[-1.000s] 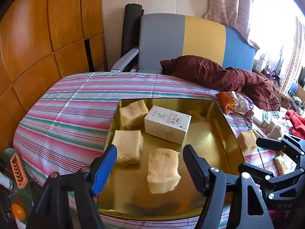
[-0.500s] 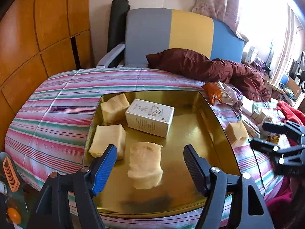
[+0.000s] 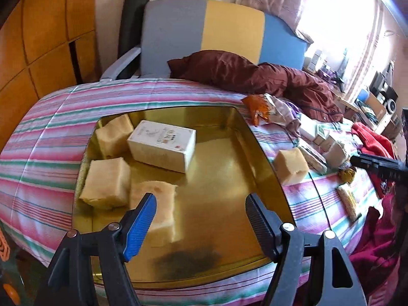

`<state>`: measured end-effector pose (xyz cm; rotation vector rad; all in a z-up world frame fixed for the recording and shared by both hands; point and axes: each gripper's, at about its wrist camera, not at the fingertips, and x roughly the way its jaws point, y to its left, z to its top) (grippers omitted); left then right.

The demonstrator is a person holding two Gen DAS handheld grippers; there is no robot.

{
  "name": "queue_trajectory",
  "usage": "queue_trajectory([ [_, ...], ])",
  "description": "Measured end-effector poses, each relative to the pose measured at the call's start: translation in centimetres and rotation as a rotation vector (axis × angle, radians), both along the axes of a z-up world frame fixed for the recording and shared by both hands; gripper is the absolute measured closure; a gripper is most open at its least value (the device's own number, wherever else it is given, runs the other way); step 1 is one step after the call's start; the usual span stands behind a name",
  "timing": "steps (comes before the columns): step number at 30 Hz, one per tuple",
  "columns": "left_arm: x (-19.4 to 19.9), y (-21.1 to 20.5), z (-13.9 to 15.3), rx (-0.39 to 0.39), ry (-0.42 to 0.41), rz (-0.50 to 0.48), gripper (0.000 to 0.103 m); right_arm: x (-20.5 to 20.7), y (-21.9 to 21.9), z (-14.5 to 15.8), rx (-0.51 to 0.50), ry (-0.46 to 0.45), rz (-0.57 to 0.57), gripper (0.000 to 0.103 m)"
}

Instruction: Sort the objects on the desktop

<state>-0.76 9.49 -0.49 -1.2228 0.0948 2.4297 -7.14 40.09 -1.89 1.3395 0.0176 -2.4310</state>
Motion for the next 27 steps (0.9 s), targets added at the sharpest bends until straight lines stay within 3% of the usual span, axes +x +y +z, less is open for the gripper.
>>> queue_trajectory([
  [12, 0.8, 5.0, 0.8, -0.01, 0.008, -0.166, 0.029, -2.2, 12.1, -0.6, 0.003, -0.06, -0.275, 0.027],
  [17, 1.4, 7.7, 0.7, -0.025, 0.002, -0.245, 0.029, -5.0, 13.2, -1.1, 0.041, -0.057, -0.292, 0.031],
  [22, 1.7, 9.9, 0.6, -0.051, -0.003, -0.299, 0.029, -9.3, 13.0, -3.2, 0.143, -0.079, -0.292, 0.033],
  [27, 1.3, 11.6, 0.4, -0.069, -0.014, -0.323, 0.029, -12.3, 12.3, -5.6, 0.126, -0.116, -0.257, 0.032],
])
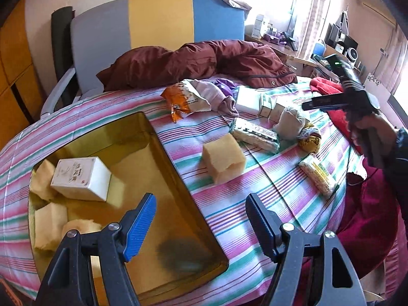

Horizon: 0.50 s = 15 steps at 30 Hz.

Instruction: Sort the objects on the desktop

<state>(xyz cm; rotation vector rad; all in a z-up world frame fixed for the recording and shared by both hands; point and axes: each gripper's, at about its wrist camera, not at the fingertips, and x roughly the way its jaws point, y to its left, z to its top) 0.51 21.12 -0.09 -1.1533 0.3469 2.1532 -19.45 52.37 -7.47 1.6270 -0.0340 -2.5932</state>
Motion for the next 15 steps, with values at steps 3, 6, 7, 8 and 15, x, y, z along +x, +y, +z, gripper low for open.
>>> queue_trajectory([
  [3, -0.5, 1.3, 0.0, -0.007, -0.001, -0.014, 0.029, -1.2, -1.2, -1.5, 0.033, -0.018, 0.047, 0.032],
  [6, -1.1, 2.6, -0.4, -0.015, -0.02, -0.027, 0.029, -1.6, -1.9, -1.9, 0.01, -0.014, 0.106, 0.027],
  [7, -1.3, 3.0, -0.6, -0.018, -0.028, -0.03, 0.029, -1.7, -2.3, -2.3, 0.03, -0.022, 0.126, 0.026],
  [8, -1.5, 3.5, -0.8, -0.021, -0.034, -0.037, 0.029, -1.9, -2.7, -2.8, 0.039, -0.031, 0.152, 0.023],
  [15, -2.5, 6.4, -1.8, -0.037, -0.071, -0.066, 0.029, -2.6, -2.8, -3.7, -0.015, -0.039, 0.187, 0.018],
])
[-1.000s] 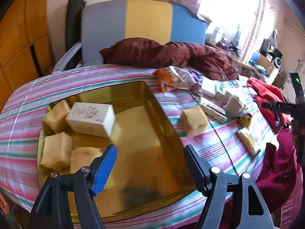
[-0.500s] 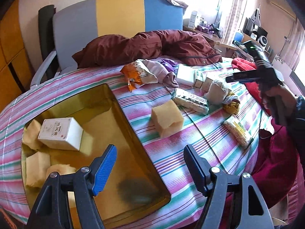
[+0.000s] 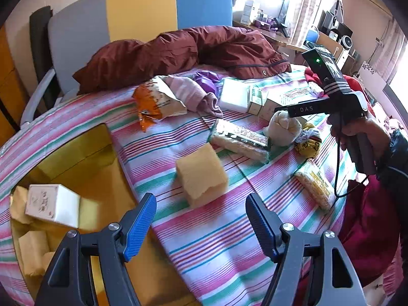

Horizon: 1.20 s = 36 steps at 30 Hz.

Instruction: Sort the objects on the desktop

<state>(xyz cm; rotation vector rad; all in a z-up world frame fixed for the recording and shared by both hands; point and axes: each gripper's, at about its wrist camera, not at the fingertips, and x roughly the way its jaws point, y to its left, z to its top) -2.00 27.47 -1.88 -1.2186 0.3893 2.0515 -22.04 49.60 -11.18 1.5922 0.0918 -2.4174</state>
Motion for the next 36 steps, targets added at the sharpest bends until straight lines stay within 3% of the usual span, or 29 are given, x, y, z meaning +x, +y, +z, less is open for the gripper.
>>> queue_trajectory([
  [2, -0.7, 0.8, -0.5, 0.002, -0.033, -0.004, 0.029, 0.0, 0.1, -0.1, -0.018, -0.013, 0.011, 0.024],
  [6, -2.0, 1.9, -1.5, -0.01, -0.078, 0.011, 0.029, -0.1, -0.1, -0.2, -0.014, -0.025, 0.039, 0.051],
  [7, -2.3, 2.2, -1.8, -0.014, -0.091, 0.016, 0.029, 0.0, -0.2, -0.3, -0.024, -0.035, 0.047, 0.052],
  [18, -5.3, 4.8, -6.3, -0.115, -0.173, 0.084, 0.028, 0.5, -0.9, 0.4, 0.023, 0.005, 0.078, 0.053],
  [27, -5.4, 6.1, -7.0, -0.192, -0.088, 0.089, 0.028, 0.6, 0.6, 2.0, 0.006, 0.065, 0.033, 0.053],
  [29, -4.9, 6.1, -6.9, -0.188, -0.042, 0.071, 0.032, 0.4, 0.9, 2.6, -0.015, 0.087, 0.014, 0.053],
  [30, -4.6, 6.1, -6.8, -0.18, -0.027, 0.053, 0.045, 0.4, 1.1, 2.9, -0.029, 0.099, 0.003, 0.053],
  [36, -3.2, 6.3, -6.5, -0.187, 0.048, 0.016, 0.048, 0.6, 1.5, 4.0, -0.161, 0.116, 0.015, 0.053],
])
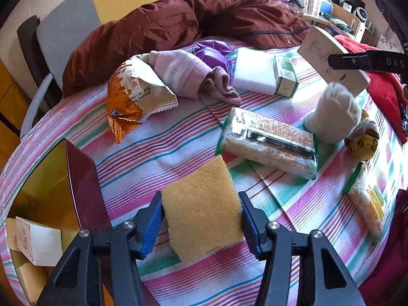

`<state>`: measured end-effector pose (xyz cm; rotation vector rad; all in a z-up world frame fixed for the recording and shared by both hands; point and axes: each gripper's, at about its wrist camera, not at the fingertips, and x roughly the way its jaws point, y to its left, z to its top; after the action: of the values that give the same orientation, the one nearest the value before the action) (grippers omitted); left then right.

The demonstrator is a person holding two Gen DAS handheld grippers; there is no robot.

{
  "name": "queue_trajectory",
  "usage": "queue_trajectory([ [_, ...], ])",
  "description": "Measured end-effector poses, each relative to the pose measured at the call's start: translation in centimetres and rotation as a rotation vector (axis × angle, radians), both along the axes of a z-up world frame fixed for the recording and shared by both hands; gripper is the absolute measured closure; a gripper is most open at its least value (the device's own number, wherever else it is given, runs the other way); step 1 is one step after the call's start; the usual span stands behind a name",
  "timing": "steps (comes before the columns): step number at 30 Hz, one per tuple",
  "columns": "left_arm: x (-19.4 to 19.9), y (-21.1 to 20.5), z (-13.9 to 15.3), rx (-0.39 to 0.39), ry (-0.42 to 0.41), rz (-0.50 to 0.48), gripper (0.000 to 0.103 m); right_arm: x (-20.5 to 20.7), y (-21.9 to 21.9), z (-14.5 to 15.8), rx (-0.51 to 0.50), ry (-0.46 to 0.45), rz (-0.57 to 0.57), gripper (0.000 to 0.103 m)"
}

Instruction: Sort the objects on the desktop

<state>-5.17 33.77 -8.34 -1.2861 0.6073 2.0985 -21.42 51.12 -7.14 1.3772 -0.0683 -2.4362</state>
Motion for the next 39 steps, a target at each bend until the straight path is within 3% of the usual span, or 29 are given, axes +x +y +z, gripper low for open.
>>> queue_trajectory([
  [2, 0.1, -0.6, 0.7, 0.034, -0.008, 0.004, 0.048, 0.0, 0.0, -0.2, 0.002, -0.009, -0.007, 0.053],
  [5, 0.7, -1.1, 2.3, 0.086, 0.005, 0.005, 0.048, 0.3, 0.7, 0.4, -0.092, 0.01, -0.019, 0.053],
  [11, 1.7, -4.1, 6.6, 0.217, 0.032, 0.032, 0.048, 1.3, 0.7, 1.9, -0.098, 0.101, -0.041, 0.053],
  [20, 2.4, -12.2, 9.8, 0.28, 0.094, 0.143, 0.047, 3.8, -1.8, 4.6, -0.112, 0.159, 0.013, 0.053],
  [26, 2.1, -18.2, 9.5, 0.297, 0.092, 0.27, 0.047, 7.1, -7.2, 7.5, -0.121, 0.178, 0.116, 0.053],
  [31, 2.6, -23.9, 9.1, 0.288, 0.11, 0.366, 0.047, 10.5, -13.2, 9.3, -0.187, 0.178, 0.259, 0.053],
  [35, 3.3, -28.3, 8.9, 0.253, 0.149, 0.451, 0.047, 13.3, -17.6, 9.4, -0.212, 0.16, 0.352, 0.053],
  [39, 3.5, -31.6, 7.7, 0.245, 0.125, 0.516, 0.046, 15.9, -22.5, 8.4, -0.227, 0.108, 0.441, 0.053],
])
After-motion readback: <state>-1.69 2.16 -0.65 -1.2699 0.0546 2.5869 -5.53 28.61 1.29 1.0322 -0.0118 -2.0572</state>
